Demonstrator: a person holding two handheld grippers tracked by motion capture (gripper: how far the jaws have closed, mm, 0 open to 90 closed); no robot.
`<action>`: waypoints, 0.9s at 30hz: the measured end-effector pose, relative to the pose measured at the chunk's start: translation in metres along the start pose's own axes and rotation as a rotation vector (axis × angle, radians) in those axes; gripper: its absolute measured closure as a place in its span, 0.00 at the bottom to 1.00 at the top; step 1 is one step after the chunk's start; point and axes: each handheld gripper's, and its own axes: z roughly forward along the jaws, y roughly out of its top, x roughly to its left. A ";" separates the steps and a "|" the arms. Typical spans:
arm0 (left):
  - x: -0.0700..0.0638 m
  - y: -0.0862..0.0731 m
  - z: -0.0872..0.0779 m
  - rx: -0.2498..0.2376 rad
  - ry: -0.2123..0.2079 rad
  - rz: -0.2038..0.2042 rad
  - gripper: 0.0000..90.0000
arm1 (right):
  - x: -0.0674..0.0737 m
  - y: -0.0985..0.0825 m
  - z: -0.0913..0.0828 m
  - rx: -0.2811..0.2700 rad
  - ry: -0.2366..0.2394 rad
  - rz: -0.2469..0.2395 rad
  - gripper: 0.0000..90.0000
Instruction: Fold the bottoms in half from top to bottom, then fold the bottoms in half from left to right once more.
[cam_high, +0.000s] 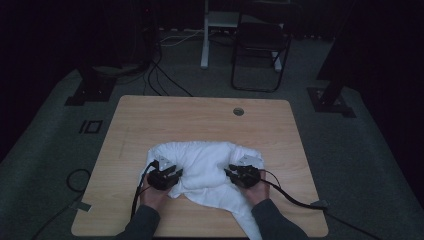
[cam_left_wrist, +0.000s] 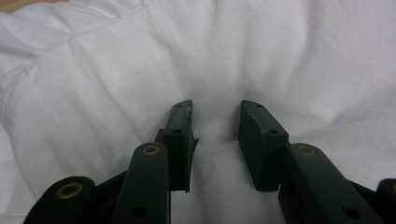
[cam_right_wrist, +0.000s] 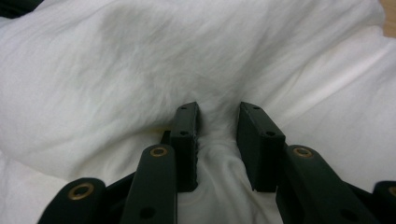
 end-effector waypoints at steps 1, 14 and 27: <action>0.003 0.002 0.002 0.000 0.004 -0.005 0.73 | -0.002 0.002 0.002 0.000 0.001 0.007 0.75; 0.027 0.019 0.022 -0.008 0.013 -0.052 0.73 | -0.021 0.024 0.029 -0.013 -0.011 0.035 0.75; 0.038 0.029 0.029 0.000 -0.008 -0.095 0.73 | -0.026 0.027 0.035 -0.025 -0.015 0.050 0.75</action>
